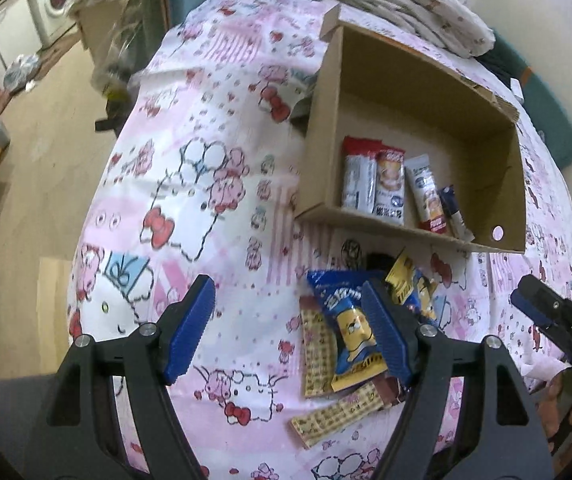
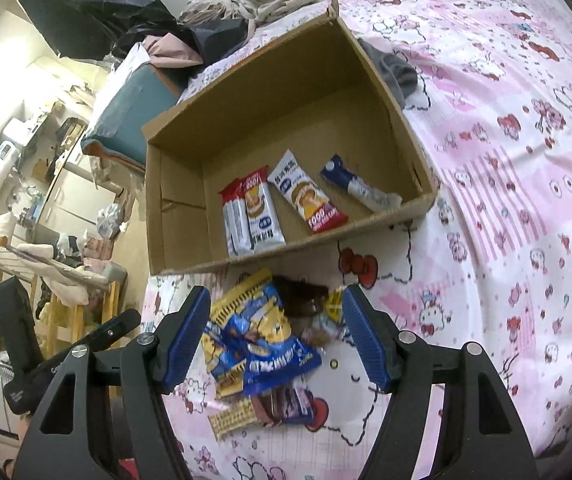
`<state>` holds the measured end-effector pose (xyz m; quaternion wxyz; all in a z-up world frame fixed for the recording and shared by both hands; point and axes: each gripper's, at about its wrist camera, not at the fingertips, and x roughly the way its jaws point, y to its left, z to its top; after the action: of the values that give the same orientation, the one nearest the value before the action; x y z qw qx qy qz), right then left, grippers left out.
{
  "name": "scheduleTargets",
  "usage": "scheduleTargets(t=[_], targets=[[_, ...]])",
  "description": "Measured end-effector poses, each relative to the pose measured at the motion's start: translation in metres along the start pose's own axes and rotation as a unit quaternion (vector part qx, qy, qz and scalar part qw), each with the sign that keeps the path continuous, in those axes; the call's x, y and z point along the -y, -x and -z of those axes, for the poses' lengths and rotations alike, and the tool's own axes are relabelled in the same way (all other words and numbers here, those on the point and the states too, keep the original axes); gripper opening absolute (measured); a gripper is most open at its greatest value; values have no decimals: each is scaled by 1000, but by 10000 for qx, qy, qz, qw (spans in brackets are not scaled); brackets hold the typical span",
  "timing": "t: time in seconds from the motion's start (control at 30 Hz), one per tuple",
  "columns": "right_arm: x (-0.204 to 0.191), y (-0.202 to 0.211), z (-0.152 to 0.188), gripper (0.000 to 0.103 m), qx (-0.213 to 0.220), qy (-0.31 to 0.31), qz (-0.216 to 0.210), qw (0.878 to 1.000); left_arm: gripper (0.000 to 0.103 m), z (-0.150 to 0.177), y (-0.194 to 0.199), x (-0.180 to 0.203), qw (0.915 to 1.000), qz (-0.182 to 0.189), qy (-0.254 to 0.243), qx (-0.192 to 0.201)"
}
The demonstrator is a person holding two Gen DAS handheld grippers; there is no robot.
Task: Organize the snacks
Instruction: 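Grasp a blue chip bag with the left tool while the right tool grasps another chip bag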
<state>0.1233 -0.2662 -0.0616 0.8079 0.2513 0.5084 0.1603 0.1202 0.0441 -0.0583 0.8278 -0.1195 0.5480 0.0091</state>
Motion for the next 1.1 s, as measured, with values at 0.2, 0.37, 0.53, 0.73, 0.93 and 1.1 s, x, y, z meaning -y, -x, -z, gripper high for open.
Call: scheduleTargets(t=[0.2,0.37,0.53,0.73,0.93,1.1], targets=[[-5,-30,6,71,-563,-27,-180,9982,73,4,-5,-6,9997,-29,186,-141],[-25,-76,14,71,-1161,542,236,9915,73,7,-9,-9,9996,-84,189,-199],[-45,-115,20,71,-1643,1281,734,9753,73,7,-15,-10,9993,-53,238,-280],[-43,-105,26,41,-1602,1360,685,9753,73,8,-26,1,9991,-69,182,-378],[-15,-58,25,39,-1320,635,298,9888,73,21,-51,25,9969,84,-32,-785],[2,-36,21,39,-1053,383,255,9934,66,30,-77,54,9925,210,-346,-1156]])
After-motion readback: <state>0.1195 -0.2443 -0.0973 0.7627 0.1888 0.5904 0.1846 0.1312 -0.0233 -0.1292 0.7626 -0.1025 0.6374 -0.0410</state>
